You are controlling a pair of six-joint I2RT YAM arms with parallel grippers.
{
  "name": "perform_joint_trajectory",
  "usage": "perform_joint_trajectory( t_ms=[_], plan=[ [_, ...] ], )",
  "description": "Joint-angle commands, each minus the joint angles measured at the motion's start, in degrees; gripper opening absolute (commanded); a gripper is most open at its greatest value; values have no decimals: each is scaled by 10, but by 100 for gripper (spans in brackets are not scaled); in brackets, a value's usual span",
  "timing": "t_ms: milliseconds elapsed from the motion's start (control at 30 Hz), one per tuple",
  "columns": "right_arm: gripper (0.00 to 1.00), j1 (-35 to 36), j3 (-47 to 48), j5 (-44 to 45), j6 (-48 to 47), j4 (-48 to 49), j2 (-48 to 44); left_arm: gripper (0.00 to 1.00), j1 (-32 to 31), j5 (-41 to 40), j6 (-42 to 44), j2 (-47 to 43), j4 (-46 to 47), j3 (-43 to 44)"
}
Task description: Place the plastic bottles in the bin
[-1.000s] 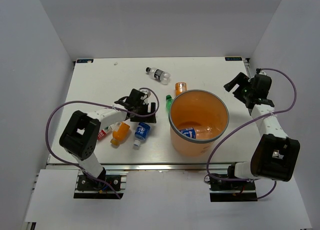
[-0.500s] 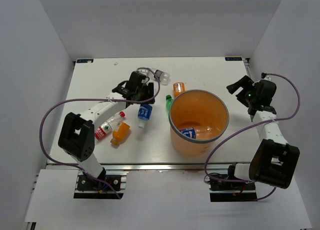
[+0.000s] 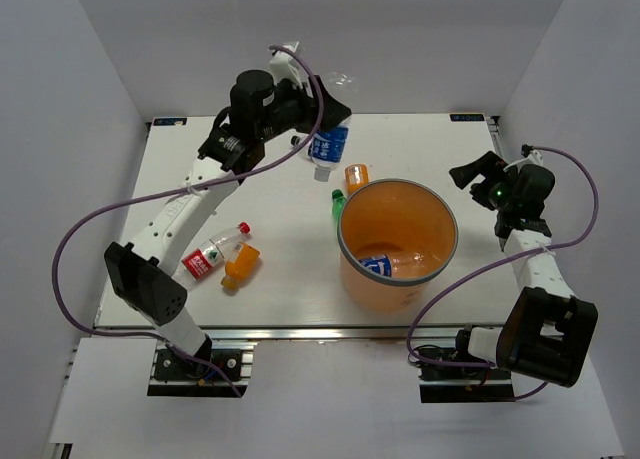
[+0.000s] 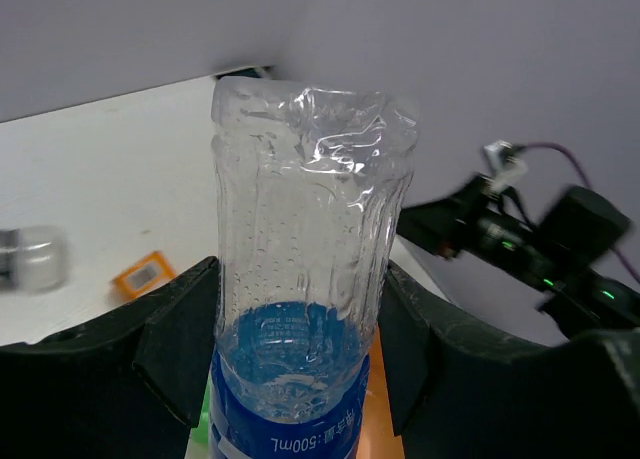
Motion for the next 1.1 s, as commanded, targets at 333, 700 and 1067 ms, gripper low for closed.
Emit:
perform_joint_trajectory(
  t_ms=[333,700,1067],
  plan=[
    [90,-2,-4,-57,-1,50,3,50,-147,164,8,15,31,7],
    [89,-3,-10,-50,-12,48,-8,98,-167,80,29,-24,-35,-56],
    [89,-2,-5,-36,-26,35,3,98,-63,-271,14,-146,-132,-171]
  ],
)
